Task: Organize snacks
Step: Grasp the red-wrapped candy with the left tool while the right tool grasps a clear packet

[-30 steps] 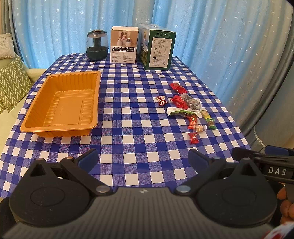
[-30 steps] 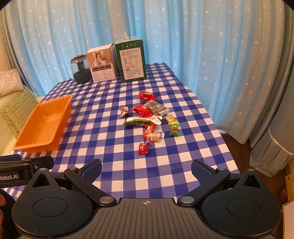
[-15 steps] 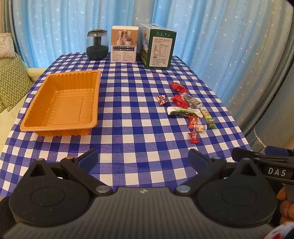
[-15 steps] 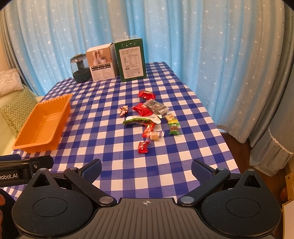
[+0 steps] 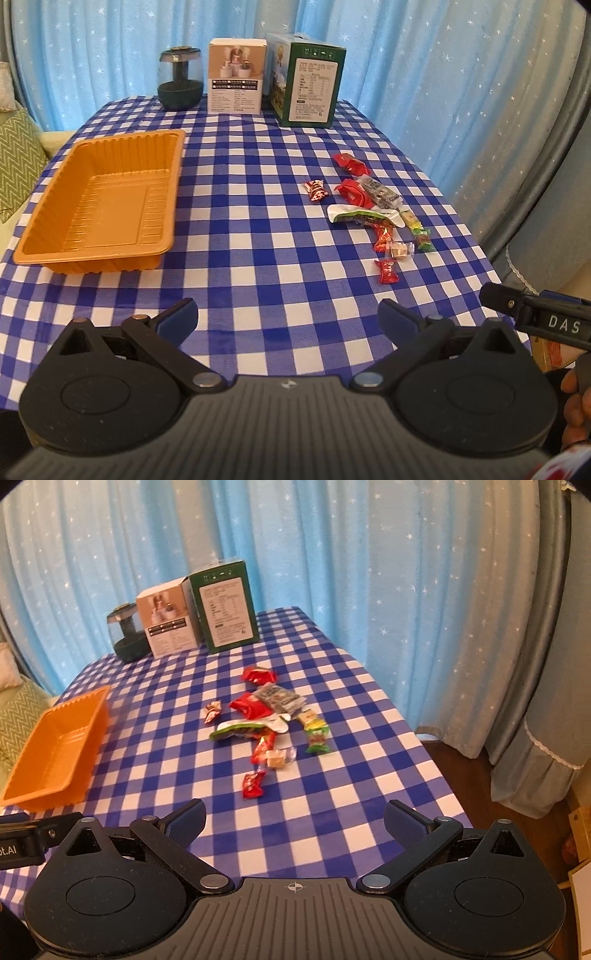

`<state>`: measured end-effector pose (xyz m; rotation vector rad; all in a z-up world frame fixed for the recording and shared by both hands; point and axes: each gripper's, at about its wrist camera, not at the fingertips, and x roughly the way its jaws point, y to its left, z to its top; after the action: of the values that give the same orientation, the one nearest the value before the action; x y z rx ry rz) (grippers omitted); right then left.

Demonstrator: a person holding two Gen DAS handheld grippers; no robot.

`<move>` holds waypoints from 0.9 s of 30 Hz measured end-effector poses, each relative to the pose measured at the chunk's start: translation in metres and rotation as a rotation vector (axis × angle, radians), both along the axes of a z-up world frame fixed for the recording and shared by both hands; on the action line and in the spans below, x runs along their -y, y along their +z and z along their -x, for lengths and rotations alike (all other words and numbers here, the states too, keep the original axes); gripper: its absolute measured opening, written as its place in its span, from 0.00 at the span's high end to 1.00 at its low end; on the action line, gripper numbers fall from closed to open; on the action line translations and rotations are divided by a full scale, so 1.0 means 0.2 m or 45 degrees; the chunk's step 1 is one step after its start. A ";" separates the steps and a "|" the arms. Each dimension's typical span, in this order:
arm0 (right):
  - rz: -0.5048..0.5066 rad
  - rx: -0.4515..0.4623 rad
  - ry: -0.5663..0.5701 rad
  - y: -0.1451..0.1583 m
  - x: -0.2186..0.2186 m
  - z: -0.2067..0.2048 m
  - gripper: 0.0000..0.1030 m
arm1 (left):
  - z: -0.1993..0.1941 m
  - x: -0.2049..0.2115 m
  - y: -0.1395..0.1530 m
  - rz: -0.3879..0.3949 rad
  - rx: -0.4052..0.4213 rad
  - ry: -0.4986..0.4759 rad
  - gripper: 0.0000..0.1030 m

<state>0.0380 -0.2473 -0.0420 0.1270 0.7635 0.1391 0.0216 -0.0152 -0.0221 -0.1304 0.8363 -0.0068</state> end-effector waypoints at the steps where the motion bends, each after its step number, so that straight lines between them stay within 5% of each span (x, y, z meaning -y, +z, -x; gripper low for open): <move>1: -0.003 0.006 -0.002 -0.01 0.01 -0.01 0.01 | -0.02 0.00 -0.01 0.011 0.002 -0.008 0.00; 4: -0.015 0.013 0.005 -0.06 0.03 -0.09 0.01 | -0.09 0.04 -0.06 0.024 0.000 -0.034 0.01; 7: -0.017 0.002 0.016 -0.10 0.05 -0.17 0.18 | -0.16 0.07 -0.11 0.043 -0.008 -0.055 0.06; 14: 0.004 -0.017 0.000 -0.22 0.11 -0.34 0.20 | -0.39 0.17 -0.26 0.127 -0.020 -0.141 0.20; 27: -0.046 -0.064 -0.114 -0.30 0.23 -0.48 0.20 | -0.62 0.44 -0.47 0.110 -0.039 -0.310 0.67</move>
<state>0.1334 -0.2936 -0.1021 0.1993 0.8039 0.0651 0.1464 -0.1029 -0.1154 -0.1095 0.8788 -0.2710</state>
